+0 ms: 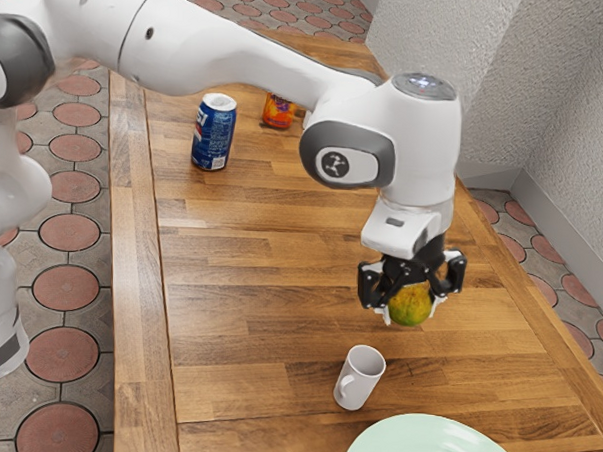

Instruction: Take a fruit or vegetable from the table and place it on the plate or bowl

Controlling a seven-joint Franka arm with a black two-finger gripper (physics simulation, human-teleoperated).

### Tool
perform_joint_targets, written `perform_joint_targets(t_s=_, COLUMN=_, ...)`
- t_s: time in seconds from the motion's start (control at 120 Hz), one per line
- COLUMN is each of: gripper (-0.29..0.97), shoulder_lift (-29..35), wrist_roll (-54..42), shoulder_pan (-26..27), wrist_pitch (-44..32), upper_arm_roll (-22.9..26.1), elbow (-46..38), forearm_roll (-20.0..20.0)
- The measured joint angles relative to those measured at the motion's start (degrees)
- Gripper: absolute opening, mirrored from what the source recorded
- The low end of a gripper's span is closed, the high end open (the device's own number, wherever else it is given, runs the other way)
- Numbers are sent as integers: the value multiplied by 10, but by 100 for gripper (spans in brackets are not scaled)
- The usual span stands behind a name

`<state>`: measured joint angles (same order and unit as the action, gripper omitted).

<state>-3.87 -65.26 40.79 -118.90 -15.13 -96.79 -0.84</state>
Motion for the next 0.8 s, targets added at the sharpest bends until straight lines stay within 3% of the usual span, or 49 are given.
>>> perform_joint_targets(t_s=0.15, gripper=33, shoulder_lift=1, wrist_roll=6, shoulder_pan=126, wrist_pitch=14, upper_arm_roll=5, elbow=2, forearm_roll=-3)
perform_joint_targets(t_s=0.242, gripper=33, shoulder_lift=-5, wrist_roll=10, shoulder_pan=162, wrist_pitch=18, upper_arm_roll=19, elbow=2, forearm_roll=-6)
perform_joint_targets(t_s=0.45, gripper=34, shoulder_lift=-28, wrist_roll=15, shoulder_pan=126, wrist_pitch=3, upper_arm_roll=21, elbow=2, forearm_roll=-5)
perform_joint_targets(t_s=0.8, gripper=34, shoulder_lift=-42, wrist_roll=18, shoulder_pan=126, wrist_pitch=-33, upper_arm_roll=21, elbow=5, forearm_roll=-5)
